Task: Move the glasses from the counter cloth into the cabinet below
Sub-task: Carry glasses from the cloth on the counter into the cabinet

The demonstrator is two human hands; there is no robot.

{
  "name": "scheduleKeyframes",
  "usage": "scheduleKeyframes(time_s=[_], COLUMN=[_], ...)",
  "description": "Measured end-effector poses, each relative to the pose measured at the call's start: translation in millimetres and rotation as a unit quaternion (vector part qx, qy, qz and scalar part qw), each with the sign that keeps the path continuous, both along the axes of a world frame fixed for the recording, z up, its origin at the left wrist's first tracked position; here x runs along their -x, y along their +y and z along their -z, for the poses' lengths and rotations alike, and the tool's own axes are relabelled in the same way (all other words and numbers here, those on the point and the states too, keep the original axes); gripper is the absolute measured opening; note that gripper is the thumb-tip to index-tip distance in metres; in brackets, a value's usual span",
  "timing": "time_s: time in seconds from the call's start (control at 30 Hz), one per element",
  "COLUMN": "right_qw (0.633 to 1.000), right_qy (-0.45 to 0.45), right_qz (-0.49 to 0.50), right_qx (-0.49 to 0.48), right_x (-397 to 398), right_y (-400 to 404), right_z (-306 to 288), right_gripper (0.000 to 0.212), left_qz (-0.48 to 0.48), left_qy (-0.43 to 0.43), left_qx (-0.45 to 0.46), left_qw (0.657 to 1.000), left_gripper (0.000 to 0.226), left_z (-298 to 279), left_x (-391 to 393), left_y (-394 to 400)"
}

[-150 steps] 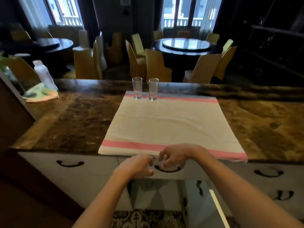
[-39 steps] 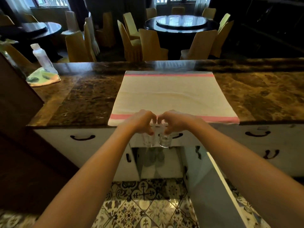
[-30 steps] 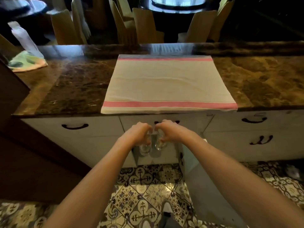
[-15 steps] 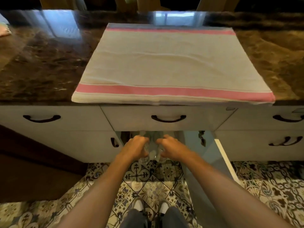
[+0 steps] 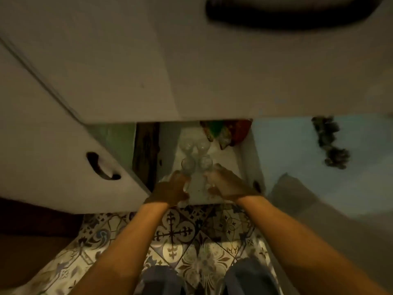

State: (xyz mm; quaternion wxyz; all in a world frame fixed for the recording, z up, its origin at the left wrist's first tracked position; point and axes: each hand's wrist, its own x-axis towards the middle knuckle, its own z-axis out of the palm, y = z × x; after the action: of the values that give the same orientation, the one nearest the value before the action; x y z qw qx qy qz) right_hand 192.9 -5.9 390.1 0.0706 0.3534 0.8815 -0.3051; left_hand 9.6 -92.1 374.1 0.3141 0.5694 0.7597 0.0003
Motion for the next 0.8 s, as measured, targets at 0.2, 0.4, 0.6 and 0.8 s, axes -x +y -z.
scheduleKeyframes(time_s=[0.2,0.4,0.6,0.8], right_qw=[0.999,0.997,0.997,0.994], right_qy=[-0.022,-0.066,-0.064,-0.064], right_qz=[0.029,0.040,0.035,0.020], right_qx=[-0.033,-0.002,-0.039,-0.081], right_x=[17,39,50,51], right_y=[30,69,88,88], right_z=[113,198,238,253], right_gripper=[0.035,0.058,0.057,0.051], left_qz=[-0.011,0.004,0.031,0.051], left_qy=[-0.001,0.016,0.035,0.066], left_qx=[-0.050,-0.065,-0.089,-0.083], left_qw=[0.999,0.998,0.995,0.993], left_gripper=[0.047,0.055,0.054,0.057], left_z=[103,169,202,221], left_x=[15,20,17,18], left_y=[46,88,108,109])
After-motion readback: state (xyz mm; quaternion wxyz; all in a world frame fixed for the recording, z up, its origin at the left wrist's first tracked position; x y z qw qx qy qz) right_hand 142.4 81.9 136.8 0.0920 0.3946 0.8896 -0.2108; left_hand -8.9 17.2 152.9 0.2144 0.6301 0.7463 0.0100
